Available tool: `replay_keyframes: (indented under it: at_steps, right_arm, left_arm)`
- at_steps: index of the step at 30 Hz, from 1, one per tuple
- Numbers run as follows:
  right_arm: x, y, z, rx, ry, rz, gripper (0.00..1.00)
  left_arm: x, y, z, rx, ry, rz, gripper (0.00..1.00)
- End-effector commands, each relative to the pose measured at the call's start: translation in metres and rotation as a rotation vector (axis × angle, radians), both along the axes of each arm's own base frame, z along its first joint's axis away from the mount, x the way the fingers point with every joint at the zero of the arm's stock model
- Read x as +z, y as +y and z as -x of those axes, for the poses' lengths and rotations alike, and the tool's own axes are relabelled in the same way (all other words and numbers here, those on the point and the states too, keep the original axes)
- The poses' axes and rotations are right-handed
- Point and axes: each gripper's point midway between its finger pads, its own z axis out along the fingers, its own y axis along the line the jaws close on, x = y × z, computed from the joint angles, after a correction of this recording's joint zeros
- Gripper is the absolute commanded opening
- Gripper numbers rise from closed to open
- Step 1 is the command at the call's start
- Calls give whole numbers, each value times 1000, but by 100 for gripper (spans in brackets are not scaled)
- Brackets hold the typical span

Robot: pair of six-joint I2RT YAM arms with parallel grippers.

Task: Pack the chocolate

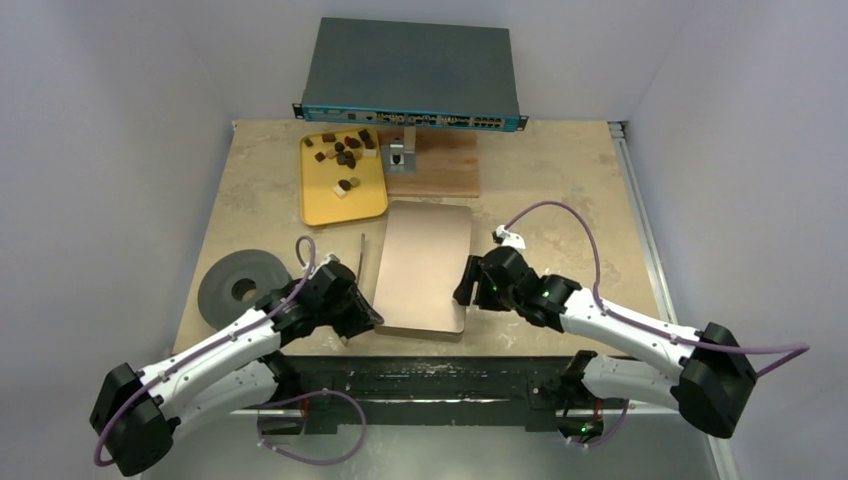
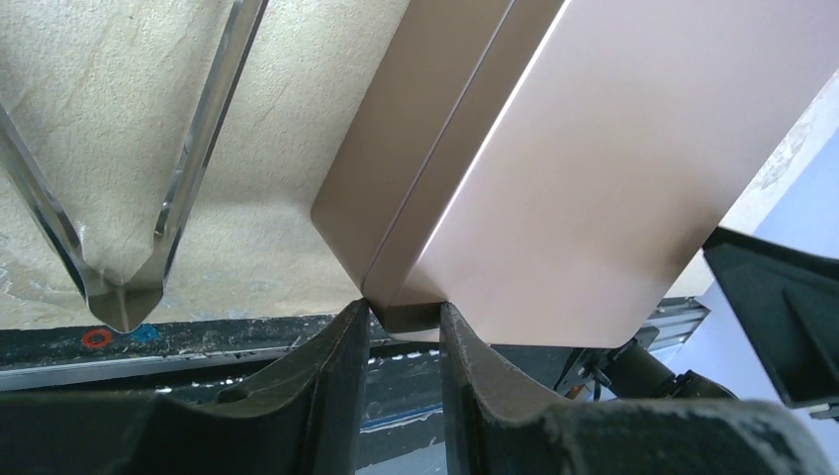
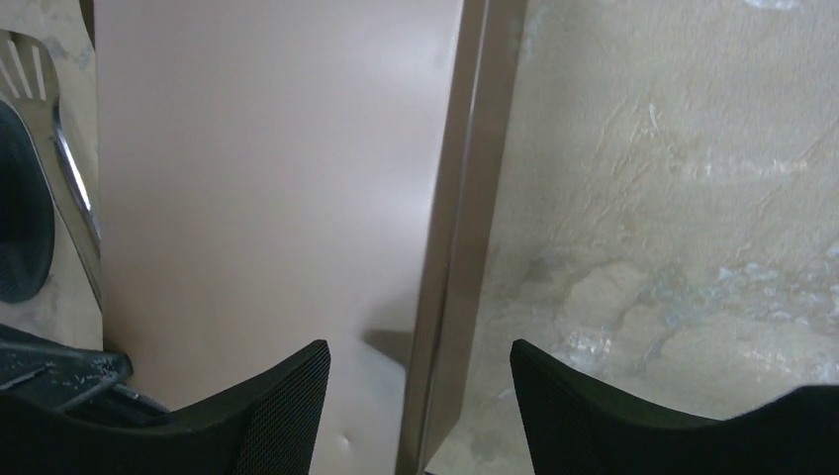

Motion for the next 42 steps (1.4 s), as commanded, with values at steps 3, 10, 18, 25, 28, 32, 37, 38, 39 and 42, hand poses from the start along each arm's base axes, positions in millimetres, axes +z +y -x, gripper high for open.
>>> replay_keyframes:
  at_steps: [3, 10, 18, 25, 28, 32, 37, 38, 39, 42]
  right_arm:
    - [-16, -9, 30, -26, 57, 20, 64]
    - [-69, -18, 64, -27, 177, 94, 52]
    - [-84, -43, 79, -76, 217, 136, 39]
    - [-12, -28, 45, -112, 53, 47, 57]
    - [25, -20, 21, -118, -28, 7, 58]
    - [63, -12, -9, -118, -107, -25, 60]
    - [112, -7, -40, -92, -222, -74, 65]
    - [125, -5, -44, -87, -252, -84, 68]
    - [139, -4, -46, -74, -287, -91, 72]
    - [175, 0, -52, -54, -362, -123, 80]
  left_arm:
    - [-14, 25, 7, -33, 28, -169, 30]
    - [-12, 26, 6, -47, 32, -193, 31]
    - [-11, 28, 5, -67, 32, -219, 31]
    - [9, 26, -3, -123, -25, -241, 35]
    - [26, 27, -9, -165, -75, -262, 37]
    - [55, 30, -20, -214, -165, -293, 40]
    - [108, 24, -42, -294, -334, -316, 47]
    - [122, 22, -47, -309, -385, -311, 51]
    - [136, 20, -52, -323, -431, -312, 56]
    - [174, 18, -61, -349, -542, -315, 74]
